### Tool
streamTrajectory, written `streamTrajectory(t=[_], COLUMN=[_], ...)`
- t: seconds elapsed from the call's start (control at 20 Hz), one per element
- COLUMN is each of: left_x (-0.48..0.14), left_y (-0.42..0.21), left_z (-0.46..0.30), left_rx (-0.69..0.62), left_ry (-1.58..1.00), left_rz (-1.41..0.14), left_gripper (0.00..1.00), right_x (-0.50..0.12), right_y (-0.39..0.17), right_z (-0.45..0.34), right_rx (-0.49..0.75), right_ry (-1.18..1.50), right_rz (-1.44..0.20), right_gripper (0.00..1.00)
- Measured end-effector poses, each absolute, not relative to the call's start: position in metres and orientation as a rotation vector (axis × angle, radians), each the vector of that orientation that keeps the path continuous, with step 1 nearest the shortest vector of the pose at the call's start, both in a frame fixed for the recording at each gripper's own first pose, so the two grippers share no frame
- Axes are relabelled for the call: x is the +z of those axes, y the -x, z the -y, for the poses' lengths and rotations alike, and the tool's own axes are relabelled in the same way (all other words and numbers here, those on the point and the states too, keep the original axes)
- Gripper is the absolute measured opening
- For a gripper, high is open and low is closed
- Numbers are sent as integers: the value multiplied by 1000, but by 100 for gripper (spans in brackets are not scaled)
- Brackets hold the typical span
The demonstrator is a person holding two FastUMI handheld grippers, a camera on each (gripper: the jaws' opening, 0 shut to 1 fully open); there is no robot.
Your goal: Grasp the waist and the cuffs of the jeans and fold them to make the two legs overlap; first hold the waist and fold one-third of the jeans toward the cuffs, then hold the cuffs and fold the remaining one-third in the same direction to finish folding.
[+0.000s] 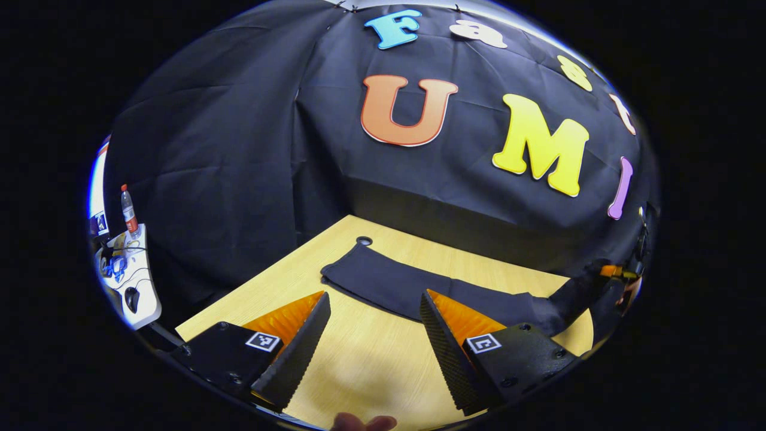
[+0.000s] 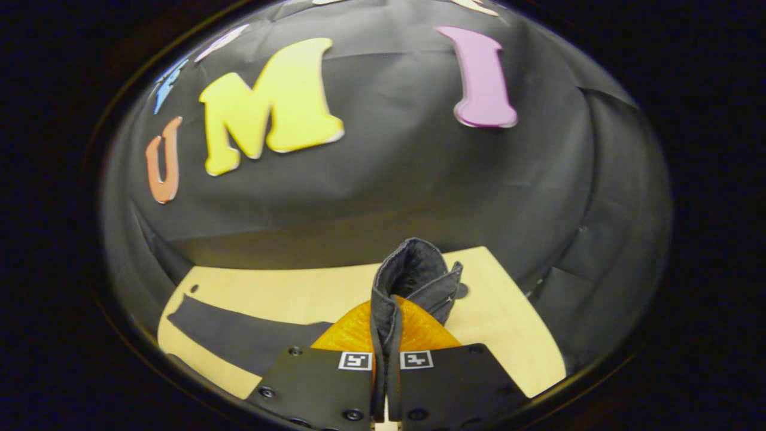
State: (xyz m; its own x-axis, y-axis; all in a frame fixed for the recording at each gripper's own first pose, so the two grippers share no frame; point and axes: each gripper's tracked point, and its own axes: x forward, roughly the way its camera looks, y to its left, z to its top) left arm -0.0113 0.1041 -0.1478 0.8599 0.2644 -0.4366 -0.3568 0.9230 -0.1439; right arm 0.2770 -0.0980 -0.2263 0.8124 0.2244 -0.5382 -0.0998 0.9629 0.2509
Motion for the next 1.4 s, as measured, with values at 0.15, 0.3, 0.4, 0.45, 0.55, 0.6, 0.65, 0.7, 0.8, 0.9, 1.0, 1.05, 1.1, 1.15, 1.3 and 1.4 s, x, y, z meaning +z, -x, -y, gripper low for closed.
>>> streamTrajectory(t=[0.15, 0.3, 0.4, 0.45, 0.55, 0.6, 0.65, 0.7, 0.8, 0.9, 1.0, 1.05, 1.1, 1.15, 1.3, 1.4], left_x=[-151, -151, -147, -145, -147, -147, -146, -144, -145, -149, -156, -160, -164, -167, -176, -174], left_y=[36, 64, 77, 88, 104, 110, 117, 123, 133, 138, 136, 132, 126, 119, 91, 58], left_z=[-124, -152, -163, -174, -187, -195, -201, -207, -215, -219, -219, -220, -219, -220, -227, -226], left_rx=[380, 449, 489, 511, 551, 569, 585, 600, 621, 634, 644, 644, 641, 640, 645, 597], left_ry=[256, 280, 283, 280, 275, 271, 262, 253, 246, 253, 267, 276, 289, 304, 331, 339], left_rz=[-423, -423, -419, -423, -434, -437, -441, -443, -451, -463, -483, -495, -502, -510, -513, -485], left_gripper=[97, 100, 97, 97, 97, 97, 97, 97, 97, 97, 97, 97, 97, 97, 97, 97], right_x=[-190, -182, -200, -215, -255, -275, -297, -316, -335, -339, -347, -348, -342, -329, -284, -249], right_y=[-271, -252, -237, -228, -211, -203, -200, -202, -202, -203, -199, -194, -189, -182, -162, -147], right_z=[35, -33, -100, -129, -178, -195, -205, -217, -229, -231, -234, -238, -243, -244, -229, -205], right_rx=[289, 370, 426, 453, 489, 498, 502, 499, 492, 495, 519, 555, 603, 637, 696, 722], right_ry=[-219, -202, -194, -183, -142, -113, -79, -49, -18, 29, 77, 60, 12, -36, -96, -88], right_rz=[-574, -564, -588, -608, -659, -683, -716, -749, -790, -802, -816, -835, -853, -857, -833, -797], right_gripper=[2, 0, 2, 2, 2, 2, 2, 2, 2, 0, 6, 9, 14, 20, 76, 71])
